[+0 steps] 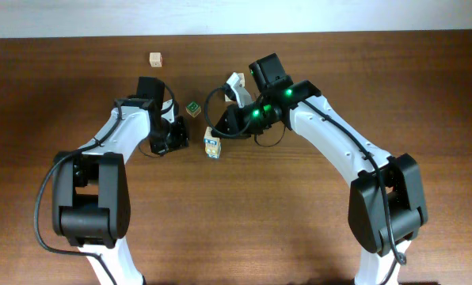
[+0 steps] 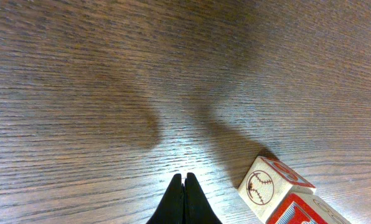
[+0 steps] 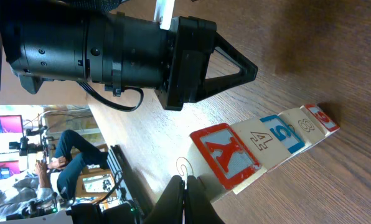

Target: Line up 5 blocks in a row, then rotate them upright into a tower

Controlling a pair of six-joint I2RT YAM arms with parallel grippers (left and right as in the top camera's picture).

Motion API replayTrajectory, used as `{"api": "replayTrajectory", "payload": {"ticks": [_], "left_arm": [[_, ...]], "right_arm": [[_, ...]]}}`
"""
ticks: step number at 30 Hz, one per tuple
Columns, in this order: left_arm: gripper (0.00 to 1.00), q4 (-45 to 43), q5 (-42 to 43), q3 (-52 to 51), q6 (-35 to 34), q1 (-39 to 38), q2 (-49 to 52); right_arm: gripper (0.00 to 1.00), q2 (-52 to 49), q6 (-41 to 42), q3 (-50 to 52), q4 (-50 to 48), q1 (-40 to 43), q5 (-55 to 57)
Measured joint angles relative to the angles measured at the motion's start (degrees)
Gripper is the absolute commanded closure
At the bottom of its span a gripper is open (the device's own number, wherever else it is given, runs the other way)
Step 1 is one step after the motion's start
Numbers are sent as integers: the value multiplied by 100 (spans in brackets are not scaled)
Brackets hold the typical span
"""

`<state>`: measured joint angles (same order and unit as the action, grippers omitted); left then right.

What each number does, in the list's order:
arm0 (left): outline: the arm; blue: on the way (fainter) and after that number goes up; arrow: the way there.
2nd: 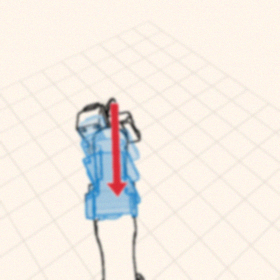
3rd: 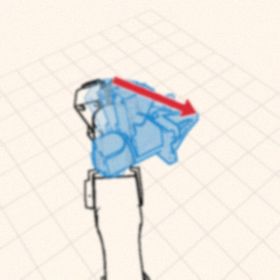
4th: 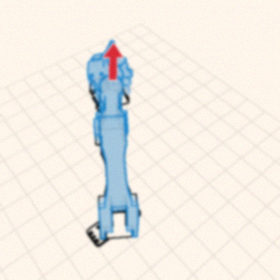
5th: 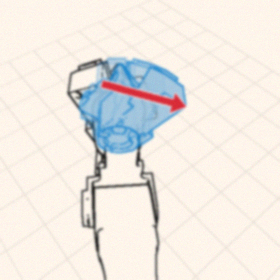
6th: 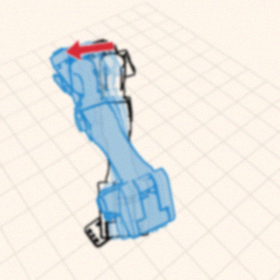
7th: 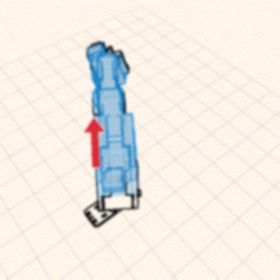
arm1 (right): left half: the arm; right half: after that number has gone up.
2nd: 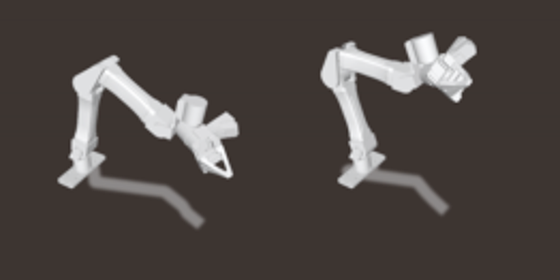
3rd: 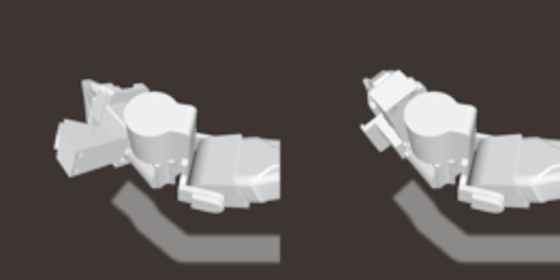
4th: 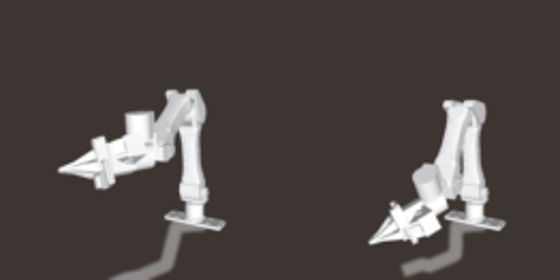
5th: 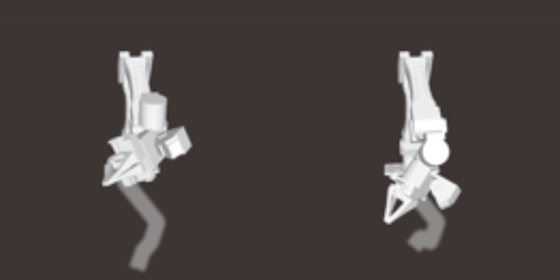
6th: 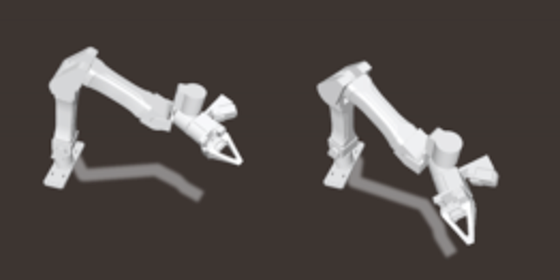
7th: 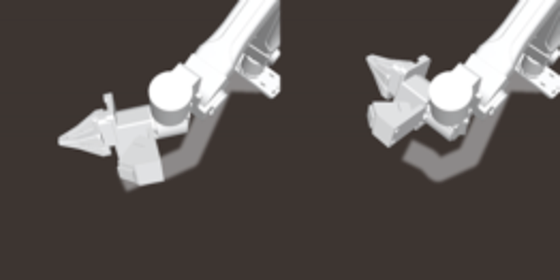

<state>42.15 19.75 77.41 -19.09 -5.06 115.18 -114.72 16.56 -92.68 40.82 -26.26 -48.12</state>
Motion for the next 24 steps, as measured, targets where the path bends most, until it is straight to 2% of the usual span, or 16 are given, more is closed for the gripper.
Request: {"api": "replayTrajectory", "payload": {"ticks": [16, 24], "left_arm": [[100, -44, 0, 0, 0, 0, 0], [100, -44, 0, 0, 0, 0, 0]], "right_arm": [[94, -9, 24, -7, -105, 0, 20], [91, -26, 46, -48, -105, 0, 22]]}}
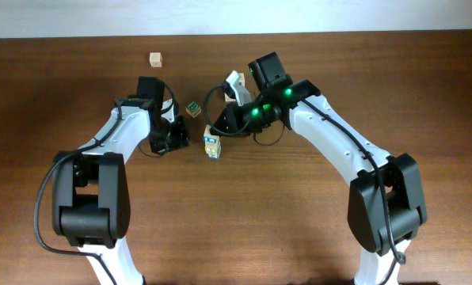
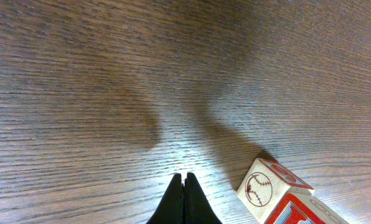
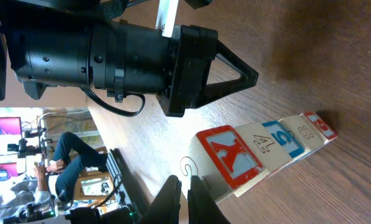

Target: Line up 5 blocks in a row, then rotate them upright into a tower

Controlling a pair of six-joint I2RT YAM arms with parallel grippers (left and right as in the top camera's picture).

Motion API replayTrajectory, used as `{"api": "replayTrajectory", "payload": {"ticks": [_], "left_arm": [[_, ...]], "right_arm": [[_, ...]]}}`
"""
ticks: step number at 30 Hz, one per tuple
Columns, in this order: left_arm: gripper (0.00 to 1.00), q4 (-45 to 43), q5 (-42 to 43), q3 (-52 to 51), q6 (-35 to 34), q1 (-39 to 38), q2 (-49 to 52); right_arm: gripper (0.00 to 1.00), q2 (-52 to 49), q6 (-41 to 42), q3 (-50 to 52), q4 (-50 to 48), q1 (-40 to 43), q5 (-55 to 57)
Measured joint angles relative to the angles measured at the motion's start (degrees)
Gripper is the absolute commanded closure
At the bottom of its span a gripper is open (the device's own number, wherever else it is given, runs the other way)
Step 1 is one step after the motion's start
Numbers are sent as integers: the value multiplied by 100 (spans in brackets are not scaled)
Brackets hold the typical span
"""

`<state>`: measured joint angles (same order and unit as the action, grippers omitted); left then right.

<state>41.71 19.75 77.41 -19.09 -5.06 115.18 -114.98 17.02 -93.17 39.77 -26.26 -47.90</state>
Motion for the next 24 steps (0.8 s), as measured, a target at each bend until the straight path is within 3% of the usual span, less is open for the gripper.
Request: {"api": "replayTrajectory", "payload": {"ticks": [24], "left_arm": [[100, 0, 0, 0, 0, 0, 0]], "right_arm": [[90, -59, 223, -146, 85, -4, 17]]}}
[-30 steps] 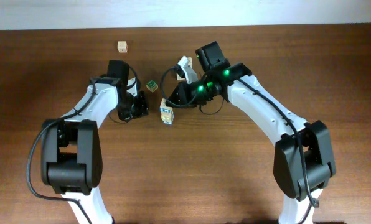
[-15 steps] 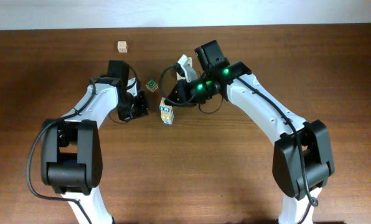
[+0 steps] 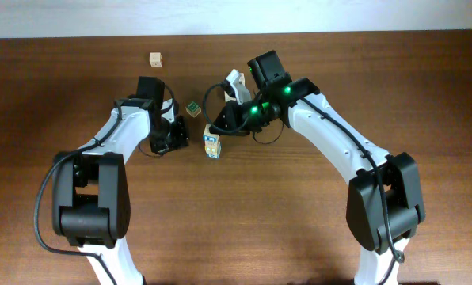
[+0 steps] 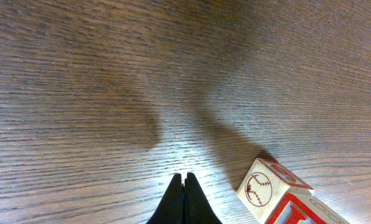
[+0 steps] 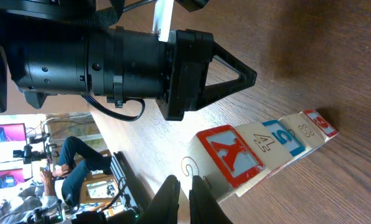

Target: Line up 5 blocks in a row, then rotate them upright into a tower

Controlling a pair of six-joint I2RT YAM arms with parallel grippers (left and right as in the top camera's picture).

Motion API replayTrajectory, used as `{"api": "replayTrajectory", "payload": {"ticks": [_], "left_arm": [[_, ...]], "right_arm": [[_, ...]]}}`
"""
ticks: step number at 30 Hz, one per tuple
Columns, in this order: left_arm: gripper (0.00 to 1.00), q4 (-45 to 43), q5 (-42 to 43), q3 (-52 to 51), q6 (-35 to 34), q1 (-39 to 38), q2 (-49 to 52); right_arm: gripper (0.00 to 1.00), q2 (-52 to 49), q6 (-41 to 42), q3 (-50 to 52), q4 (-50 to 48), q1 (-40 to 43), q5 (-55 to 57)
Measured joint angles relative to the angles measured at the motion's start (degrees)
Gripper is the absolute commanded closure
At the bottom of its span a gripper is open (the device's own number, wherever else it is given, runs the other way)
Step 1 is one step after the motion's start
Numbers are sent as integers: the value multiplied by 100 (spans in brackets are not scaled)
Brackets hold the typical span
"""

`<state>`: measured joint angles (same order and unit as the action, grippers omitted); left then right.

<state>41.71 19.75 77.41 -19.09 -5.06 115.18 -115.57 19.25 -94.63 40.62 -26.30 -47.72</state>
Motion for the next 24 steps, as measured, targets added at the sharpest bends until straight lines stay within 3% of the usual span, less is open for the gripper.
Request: {"api": "replayTrajectory", "payload": {"ticks": [24], "left_arm": [[100, 0, 0, 0, 0, 0, 0]], "right_arm": [[89, -96, 24, -103, 7, 0, -245]]}}
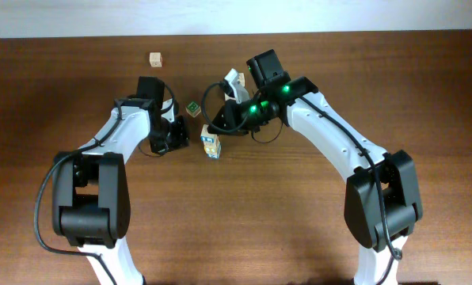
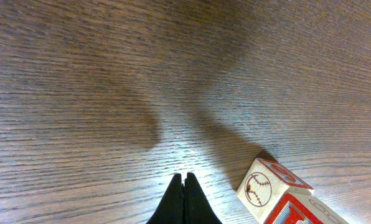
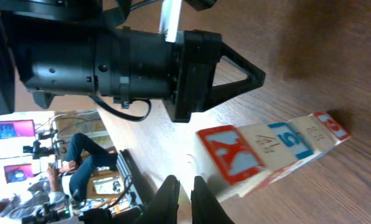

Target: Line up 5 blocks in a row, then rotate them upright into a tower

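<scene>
A column of several lettered wooden blocks point(image 1: 211, 144) stands in the middle of the table. In the right wrist view it shows a red X block point(image 3: 228, 155), a "4" face point(image 3: 267, 142), a blue "5" point(image 3: 292, 138) and a red end block point(image 3: 335, 127), slightly blurred. My right gripper point(image 3: 185, 186) sits just beside the X end with a narrow gap between its fingers and nothing in it. My left gripper point(image 2: 185, 186) is shut and empty, low over the wood left of the column, near a baseball-print block point(image 2: 263, 186) and a red block point(image 2: 300, 211).
A green block point(image 1: 193, 108) lies just behind the column, between the two arms. A small tan block point(image 1: 155, 58) sits alone at the back left. The left arm's black wrist point(image 3: 136, 62) fills the upper part of the right wrist view, close to the column.
My right gripper has edged slightly left and its fingers stand a little further apart. The column now looks blurred and sits marginally further left. The left gripper has not moved.
At first both grippers were shut, the right one beside the X end of the column. Then the right fingers showed a small gap, and they have kept it, slightly wider now. The left gripper stayed shut beside the baseball block throughout.
</scene>
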Controlling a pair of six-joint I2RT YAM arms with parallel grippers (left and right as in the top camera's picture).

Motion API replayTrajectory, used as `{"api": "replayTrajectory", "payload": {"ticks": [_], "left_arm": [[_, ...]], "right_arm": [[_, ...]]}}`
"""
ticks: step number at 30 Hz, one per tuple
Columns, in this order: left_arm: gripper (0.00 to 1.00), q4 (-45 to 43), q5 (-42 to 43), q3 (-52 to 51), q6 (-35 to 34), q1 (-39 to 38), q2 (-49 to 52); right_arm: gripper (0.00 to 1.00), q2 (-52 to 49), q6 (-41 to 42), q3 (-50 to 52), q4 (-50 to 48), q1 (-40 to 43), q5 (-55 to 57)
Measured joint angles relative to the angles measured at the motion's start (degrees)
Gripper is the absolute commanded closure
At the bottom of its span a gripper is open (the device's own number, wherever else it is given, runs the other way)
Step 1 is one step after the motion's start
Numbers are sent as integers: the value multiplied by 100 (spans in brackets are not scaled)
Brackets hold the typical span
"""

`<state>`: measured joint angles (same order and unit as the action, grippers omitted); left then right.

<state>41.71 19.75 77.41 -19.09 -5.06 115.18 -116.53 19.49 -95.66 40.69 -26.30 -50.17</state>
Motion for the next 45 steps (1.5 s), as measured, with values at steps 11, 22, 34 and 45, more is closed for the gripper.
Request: {"api": "replayTrajectory", "payload": {"ticks": [11, 22, 34, 45], "left_arm": [[100, 0, 0, 0, 0, 0, 0], [100, 898, -367, 686, 251, 562, -334], [1, 1552, -1276, 1307, 1287, 632, -2977], [1, 1768, -1320, 1311, 1355, 632, -3204]], "right_arm": [[89, -2, 24, -17, -9, 11, -343], [58, 2, -813, -1086, 1683, 439, -188], [14, 1853, -1491, -2048, 3790, 721, 3200], [2, 3965, -1196, -2096, 5200, 721, 4629]]}}
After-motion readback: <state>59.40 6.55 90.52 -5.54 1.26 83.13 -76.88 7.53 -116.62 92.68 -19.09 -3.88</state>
